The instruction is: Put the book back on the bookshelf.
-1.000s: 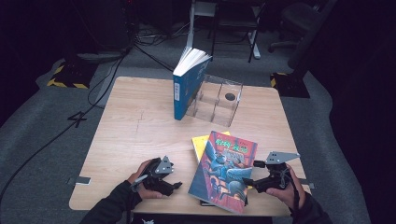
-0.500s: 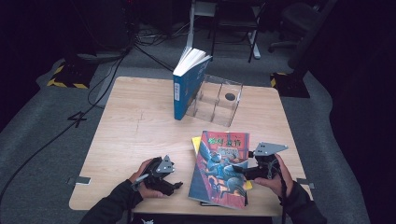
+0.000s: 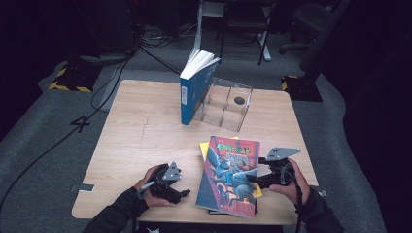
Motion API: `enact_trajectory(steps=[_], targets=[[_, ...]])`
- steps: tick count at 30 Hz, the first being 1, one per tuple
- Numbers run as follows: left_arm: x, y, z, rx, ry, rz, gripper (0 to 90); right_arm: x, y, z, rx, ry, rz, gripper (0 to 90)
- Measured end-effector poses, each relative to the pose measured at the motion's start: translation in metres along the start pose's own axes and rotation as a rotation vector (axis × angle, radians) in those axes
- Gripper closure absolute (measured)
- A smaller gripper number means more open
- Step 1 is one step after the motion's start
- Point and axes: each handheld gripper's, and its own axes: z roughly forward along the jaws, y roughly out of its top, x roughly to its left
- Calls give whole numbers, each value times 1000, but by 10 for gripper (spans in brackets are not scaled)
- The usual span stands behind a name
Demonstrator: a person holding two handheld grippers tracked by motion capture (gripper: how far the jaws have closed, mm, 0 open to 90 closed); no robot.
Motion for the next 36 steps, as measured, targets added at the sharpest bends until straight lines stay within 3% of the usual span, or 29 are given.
enact_trajectory(steps=[6, 9, 10, 15, 19, 21, 25, 28, 31, 34, 36], targets=[[0, 0, 0, 2, -2, 1, 180, -7, -11, -4, 40, 84, 84, 167], [0, 0, 0, 1, -4, 1, 180, -7, -10, 1, 65, 175, 81, 160], [0, 0, 0, 1, -4, 2, 179, -6, -9, 4, 74, 185, 76, 124], [0, 0, 0, 1, -5, 2, 179, -3, -6, 4, 70, 156, 45, 117], [0, 0, 0, 2, -5, 2, 178, 4, -3, 1, 68, 108, -12, 124], [0, 0, 0, 2, -5, 2, 178, 10, 1, 0, 52, 66, -39, 144], [0, 1, 1, -1, -7, 3, 176, 11, 6, 2, 28, 45, -58, 155], [1, 1, 1, 2, -10, 5, 175, 7, 11, 9, -3, 56, -66, 168], [2, 4, 2, 15, -8, 1, 174, -1, 13, 16, -32, 74, -26, 205], [4, 5, 3, 14, -9, 4, 176, -1, 9, 16, -20, 80, -11, 211], [4, 5, 3, 13, -6, 0, 175, 3, 6, 10, -14, 91, -37, 287]])
